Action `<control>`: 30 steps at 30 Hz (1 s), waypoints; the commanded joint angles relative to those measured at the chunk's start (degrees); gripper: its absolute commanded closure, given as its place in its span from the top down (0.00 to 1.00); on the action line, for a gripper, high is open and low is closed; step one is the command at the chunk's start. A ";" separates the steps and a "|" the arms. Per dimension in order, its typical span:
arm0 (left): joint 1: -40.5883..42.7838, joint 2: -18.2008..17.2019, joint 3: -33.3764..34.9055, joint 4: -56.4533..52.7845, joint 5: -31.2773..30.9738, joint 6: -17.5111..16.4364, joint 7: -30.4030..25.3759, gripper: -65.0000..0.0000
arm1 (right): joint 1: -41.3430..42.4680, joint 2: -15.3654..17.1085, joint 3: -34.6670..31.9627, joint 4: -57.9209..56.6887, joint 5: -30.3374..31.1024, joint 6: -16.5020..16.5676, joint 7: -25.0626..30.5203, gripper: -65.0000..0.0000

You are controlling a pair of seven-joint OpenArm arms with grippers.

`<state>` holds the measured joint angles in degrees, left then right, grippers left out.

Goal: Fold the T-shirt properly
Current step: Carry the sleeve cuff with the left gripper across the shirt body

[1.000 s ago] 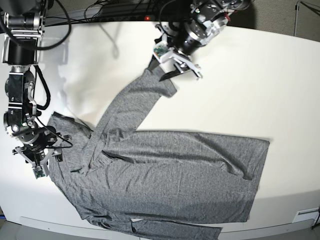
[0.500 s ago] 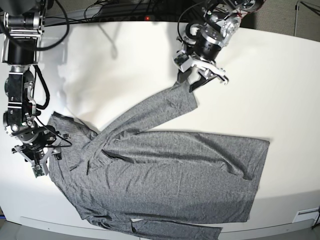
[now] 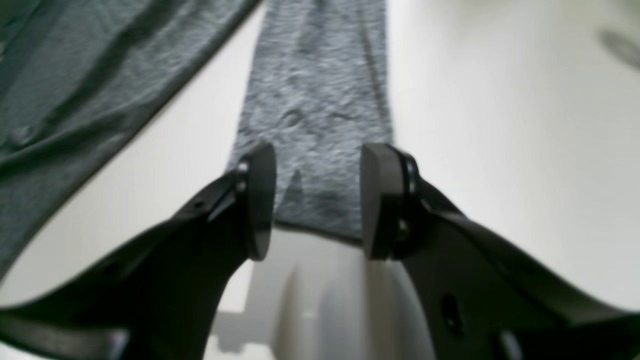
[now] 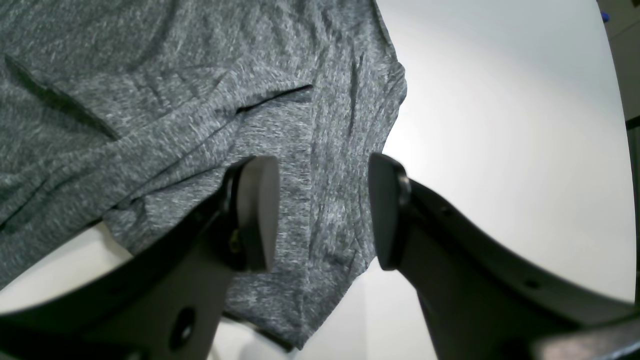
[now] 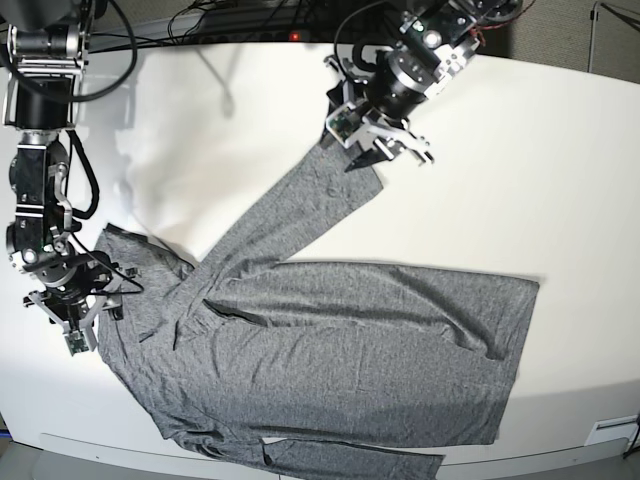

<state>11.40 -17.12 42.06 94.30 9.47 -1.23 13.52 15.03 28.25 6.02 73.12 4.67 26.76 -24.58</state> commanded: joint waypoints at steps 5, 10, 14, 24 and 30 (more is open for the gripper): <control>-0.33 0.11 0.02 0.94 -1.42 -1.40 -1.60 0.41 | 1.40 1.11 0.39 1.03 0.11 -0.70 0.98 0.44; -0.50 0.13 -0.02 -0.74 -0.96 -1.40 -3.19 0.41 | 1.42 1.11 0.39 1.03 0.35 -0.70 0.74 0.44; -1.46 1.29 -0.02 -8.02 -0.52 -1.40 -4.61 0.41 | 1.42 1.09 0.39 1.03 0.33 -0.70 0.52 0.44; -2.08 4.02 -0.02 -12.13 4.24 -1.38 -4.57 0.20 | 1.42 1.11 0.39 1.03 0.31 -0.70 0.55 0.44; -2.08 4.04 -0.02 -12.13 4.66 -1.29 -4.57 0.00 | 1.42 1.11 0.39 1.03 0.33 -0.70 0.72 0.44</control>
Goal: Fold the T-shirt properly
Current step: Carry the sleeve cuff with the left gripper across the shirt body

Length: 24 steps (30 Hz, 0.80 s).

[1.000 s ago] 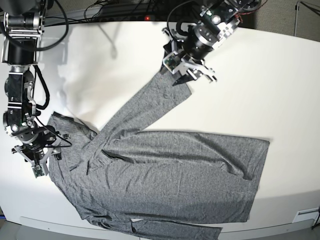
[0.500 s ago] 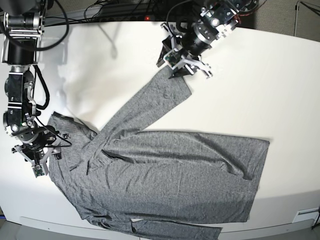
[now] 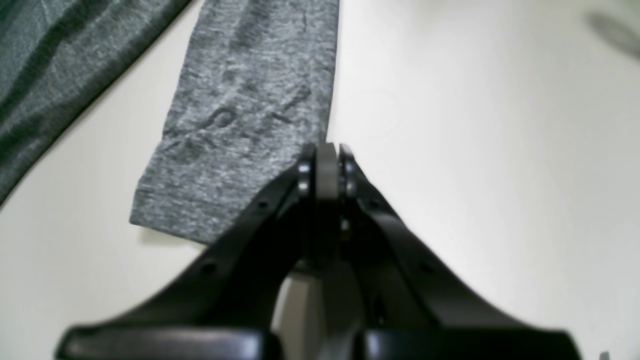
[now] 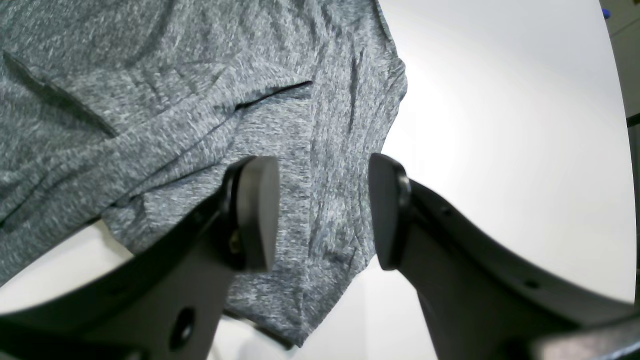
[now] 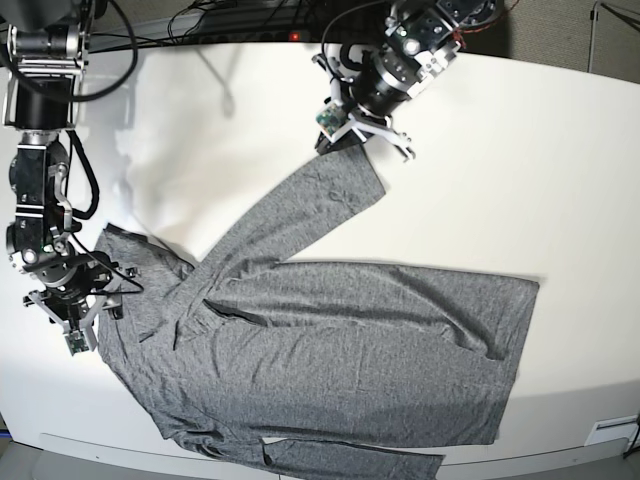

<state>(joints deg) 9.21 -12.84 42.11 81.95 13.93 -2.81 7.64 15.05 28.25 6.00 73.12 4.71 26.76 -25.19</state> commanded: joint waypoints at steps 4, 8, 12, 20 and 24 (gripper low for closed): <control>0.09 -0.22 -0.07 1.01 0.20 2.89 2.82 0.00 | 1.40 1.11 0.42 1.03 0.28 -0.70 1.33 0.44; -1.03 -0.24 -0.07 4.92 0.20 6.91 10.45 0.00 | 1.40 1.11 0.42 1.03 0.33 -0.70 1.64 0.44; -4.00 -0.37 -0.07 9.88 0.17 7.17 15.04 0.00 | 1.40 1.09 0.42 1.03 0.46 -0.70 1.79 0.44; -12.31 -0.37 -0.07 15.21 0.15 7.15 19.82 0.00 | 1.38 1.09 0.42 1.03 0.48 -0.70 1.70 0.44; -16.46 -0.55 -0.07 15.21 0.15 7.15 20.31 0.00 | 1.38 1.09 0.42 1.03 0.50 -0.70 1.33 0.44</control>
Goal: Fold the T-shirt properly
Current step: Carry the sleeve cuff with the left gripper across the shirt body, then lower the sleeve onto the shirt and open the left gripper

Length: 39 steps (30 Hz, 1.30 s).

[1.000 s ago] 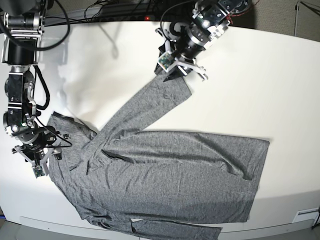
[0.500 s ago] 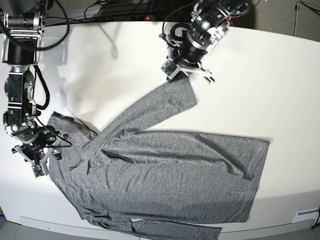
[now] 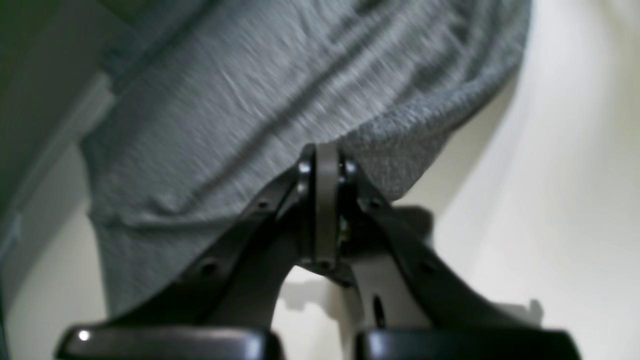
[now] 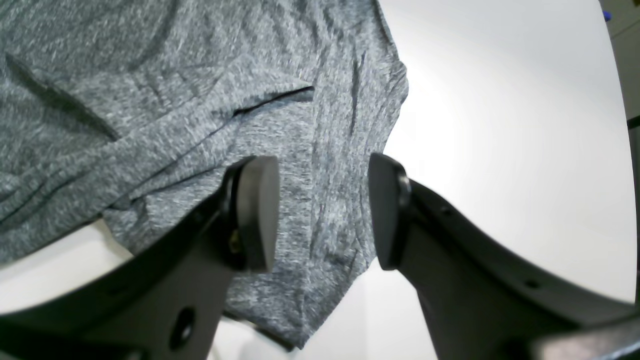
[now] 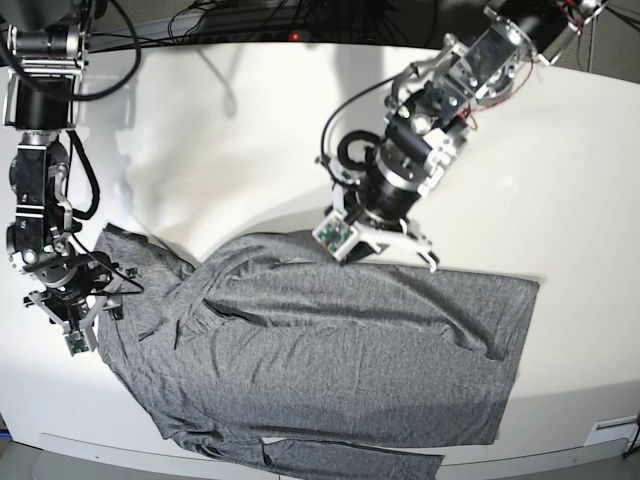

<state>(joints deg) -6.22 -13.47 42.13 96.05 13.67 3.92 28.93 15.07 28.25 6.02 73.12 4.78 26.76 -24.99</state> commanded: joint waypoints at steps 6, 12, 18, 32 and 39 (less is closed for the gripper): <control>-8.33 -1.49 -0.13 1.07 0.13 0.42 2.58 0.00 | 1.22 1.09 0.39 1.03 0.42 -0.70 -0.33 0.44; -13.64 -4.15 -0.15 -0.04 -0.57 0.44 2.29 0.00 | 1.27 1.11 0.39 1.03 0.44 -3.67 0.42 0.44; -19.71 -4.76 -0.13 -12.76 -2.84 0.44 -0.46 0.00 | 1.25 1.09 0.39 1.03 0.42 -4.07 0.22 0.44; -32.48 -4.31 -0.13 -34.69 -8.26 -1.60 -3.39 0.00 | 1.25 1.09 0.39 1.03 0.44 -4.07 0.57 0.44; -33.59 -4.33 -0.13 -42.49 -8.46 -3.82 -5.88 0.00 | 1.25 1.09 0.39 1.03 1.44 -4.07 0.96 0.44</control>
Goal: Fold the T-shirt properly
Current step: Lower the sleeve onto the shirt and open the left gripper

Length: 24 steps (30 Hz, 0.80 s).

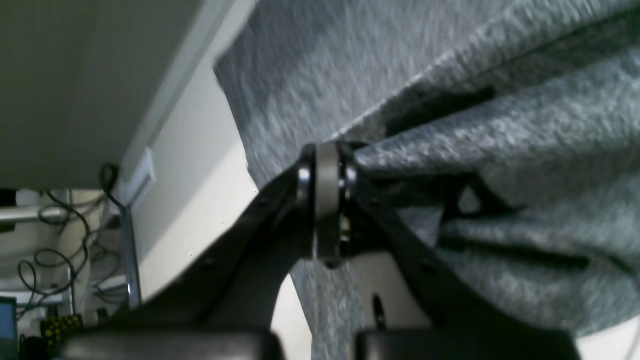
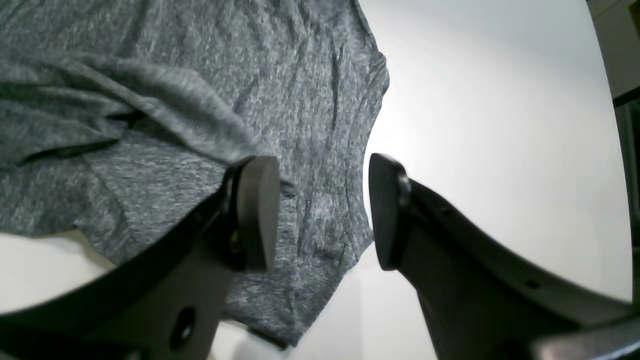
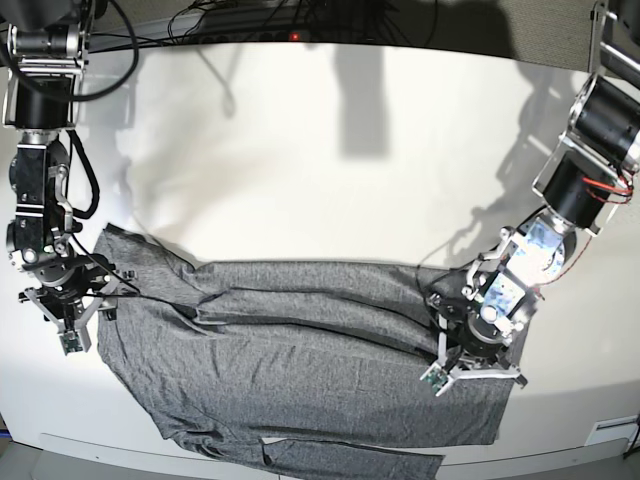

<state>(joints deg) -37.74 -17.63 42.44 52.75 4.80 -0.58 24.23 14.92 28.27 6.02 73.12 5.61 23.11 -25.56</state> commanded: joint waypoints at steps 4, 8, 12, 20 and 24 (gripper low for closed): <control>-2.14 -0.15 -0.44 0.44 -0.42 0.70 -1.84 0.00 | 1.57 0.76 0.39 1.03 4.28 -0.37 4.61 0.44; -2.12 0.79 -0.44 0.46 -0.44 0.68 -2.03 0.00 | 2.38 -1.53 0.39 0.98 5.14 -0.13 4.09 0.44; -2.12 2.34 -0.44 0.44 -0.39 0.02 -2.01 0.00 | 2.75 -4.87 0.39 -0.59 4.46 -0.02 4.79 0.44; -2.16 2.97 -0.44 0.35 2.64 -0.55 -3.41 0.00 | 6.64 -8.57 0.39 -8.98 1.46 -0.02 4.90 0.44; -2.80 2.51 -0.44 -1.27 5.53 -0.50 -6.03 0.00 | 6.64 -8.74 0.39 -8.98 1.46 -0.04 4.72 0.44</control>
<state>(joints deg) -38.17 -14.79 42.44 50.78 9.61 -1.98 19.07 19.84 18.76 6.02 63.26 6.55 23.16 -22.02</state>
